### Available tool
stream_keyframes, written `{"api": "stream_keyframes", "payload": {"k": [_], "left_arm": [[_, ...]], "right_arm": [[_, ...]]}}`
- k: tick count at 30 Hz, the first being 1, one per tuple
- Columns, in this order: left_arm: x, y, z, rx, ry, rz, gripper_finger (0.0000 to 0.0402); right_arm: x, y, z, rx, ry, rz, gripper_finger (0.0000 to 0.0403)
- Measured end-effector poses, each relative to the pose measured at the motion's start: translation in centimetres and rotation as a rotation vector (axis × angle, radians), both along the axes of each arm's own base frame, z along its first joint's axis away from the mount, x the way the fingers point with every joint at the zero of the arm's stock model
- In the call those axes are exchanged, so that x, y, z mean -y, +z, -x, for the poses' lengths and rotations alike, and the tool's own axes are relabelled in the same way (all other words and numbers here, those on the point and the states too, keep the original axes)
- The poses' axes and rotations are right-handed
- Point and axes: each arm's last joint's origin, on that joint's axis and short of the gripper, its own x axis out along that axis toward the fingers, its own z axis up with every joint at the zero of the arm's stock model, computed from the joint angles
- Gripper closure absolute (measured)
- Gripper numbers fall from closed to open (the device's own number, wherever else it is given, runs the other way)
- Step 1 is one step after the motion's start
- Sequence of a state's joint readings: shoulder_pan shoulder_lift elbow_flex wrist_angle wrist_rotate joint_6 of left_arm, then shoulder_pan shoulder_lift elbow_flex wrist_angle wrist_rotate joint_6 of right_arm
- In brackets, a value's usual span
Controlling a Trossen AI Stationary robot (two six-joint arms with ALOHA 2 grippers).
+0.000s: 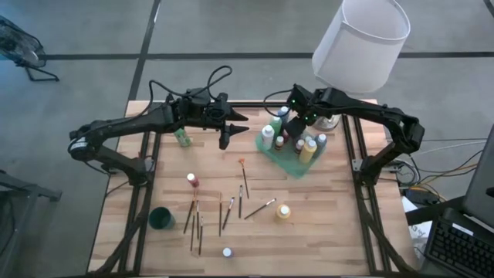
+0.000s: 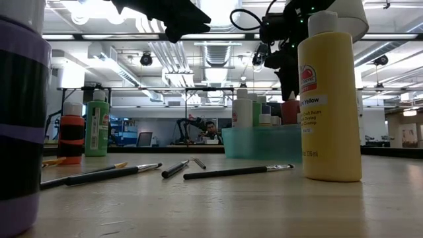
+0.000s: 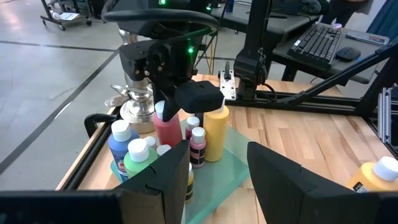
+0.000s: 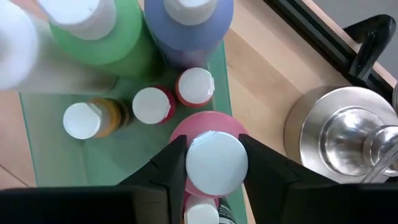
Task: Pick & Place Paint Supplies
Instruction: Put the big pink paint bottle into the green bin, then put the big green paint bottle into the green bin
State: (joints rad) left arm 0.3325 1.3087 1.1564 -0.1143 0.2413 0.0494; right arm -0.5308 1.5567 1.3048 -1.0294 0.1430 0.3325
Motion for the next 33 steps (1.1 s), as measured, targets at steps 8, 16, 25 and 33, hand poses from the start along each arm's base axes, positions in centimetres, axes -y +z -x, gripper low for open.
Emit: {"api": "stream_keyframes", "payload": {"k": [8, 16, 25, 33], "left_arm": [[0.0, 0.0, 0.0, 0.000, -0.001, -0.003, 0.0234], [0.0, 0.0, 0.0, 0.000, -0.001, -0.006, 0.0234], [0.0, 0.0, 0.0, 0.000, 0.000, -0.008, 0.0234], [0.0, 0.0, 0.0, 0.000, 0.000, -0.008, 0.0234]], "right_arm": [[-0.1, 0.0, 0.1, 0.006, 0.013, -0.036, 0.0275], [-0.5, 0.2, 0.6, -0.007, 0.013, -0.061, 0.0227], [-1.0, 1.7, 1.4, 0.057, -0.004, -0.029, 0.0207], [-1.7, 3.6, 2.1, 0.158, -0.030, 0.017, 0.0203]]}}
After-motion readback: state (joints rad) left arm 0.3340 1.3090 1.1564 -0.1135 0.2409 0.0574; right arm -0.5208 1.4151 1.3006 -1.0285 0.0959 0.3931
